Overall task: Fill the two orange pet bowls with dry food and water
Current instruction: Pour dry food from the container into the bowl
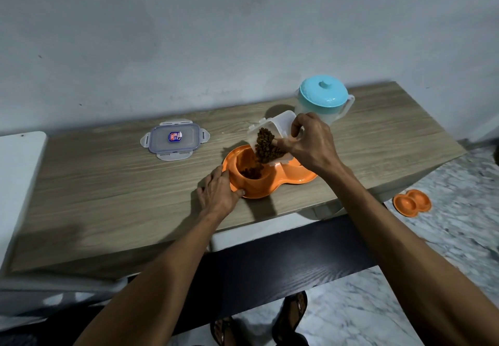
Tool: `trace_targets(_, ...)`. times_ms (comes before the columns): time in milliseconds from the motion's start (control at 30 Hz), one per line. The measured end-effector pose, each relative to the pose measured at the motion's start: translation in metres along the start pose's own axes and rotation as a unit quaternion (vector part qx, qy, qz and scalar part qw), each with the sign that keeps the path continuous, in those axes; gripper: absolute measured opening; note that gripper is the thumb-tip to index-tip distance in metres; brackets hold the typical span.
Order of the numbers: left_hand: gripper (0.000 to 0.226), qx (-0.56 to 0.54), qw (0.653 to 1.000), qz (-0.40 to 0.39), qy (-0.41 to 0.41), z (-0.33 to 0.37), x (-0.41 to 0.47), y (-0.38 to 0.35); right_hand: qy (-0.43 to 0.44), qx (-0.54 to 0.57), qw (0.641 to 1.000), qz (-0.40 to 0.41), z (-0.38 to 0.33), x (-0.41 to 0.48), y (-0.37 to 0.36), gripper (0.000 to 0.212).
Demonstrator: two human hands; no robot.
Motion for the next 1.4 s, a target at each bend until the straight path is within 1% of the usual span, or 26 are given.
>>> trace_targets(733,0.075,0.003,1.0,-0.003,0.008,0.005,-0.004,0.003,-0.006,0.025,1.0,0.002,0.004,-0.001,0.002,0.044)
trace_targets(833,0.076,0.002,1.0,-0.003,0.011,0.005,-0.003,0.003,-0.031,0.043,0.999,-0.007,0.009,0.002,0.002,0.044)
trace_targets(900,0.075,0.004,1.0,-0.001,0.013,0.004,-0.003,0.002,-0.065,0.085,0.994,-0.016,0.015,0.004,0.003,0.047)
trace_targets(967,0.075,0.005,1.0,-0.002,0.012,0.003,-0.002,0.001,-0.111,0.137,0.984,-0.03,0.022,0.007,0.005,0.047)
trace_targets(1033,0.075,0.007,1.0,-0.004,0.011,0.003,-0.002,0.001,-0.164,0.187,0.967,-0.05,0.032,0.011,0.006,0.043)
trace_targets(1200,0.075,0.009,1.0,-0.003,0.007,0.003,-0.001,0.001,-0.283,0.308,0.903,-0.094,0.059,0.019,0.002,0.032)
trace_targets(1333,0.076,0.009,1.0,-0.001,0.009,0.004,-0.002,0.0,-0.329,0.382,0.849,-0.159,0.075,0.021,-0.01,0.036)
trace_targets(1400,0.076,0.01,1.0,-0.001,0.01,0.003,-0.002,0.0,-0.341,0.404,0.829,-0.181,0.08,0.025,-0.017,0.045)
Point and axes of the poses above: each hand's wrist, its own x-axis towards the middle knuckle, its own y-axis out of the back of the hand, z = x × y, the point moved 5 cm from there along x, towards the middle knuckle, and after that the axes turned 12 degrees about -y, right-handed, at the moved point
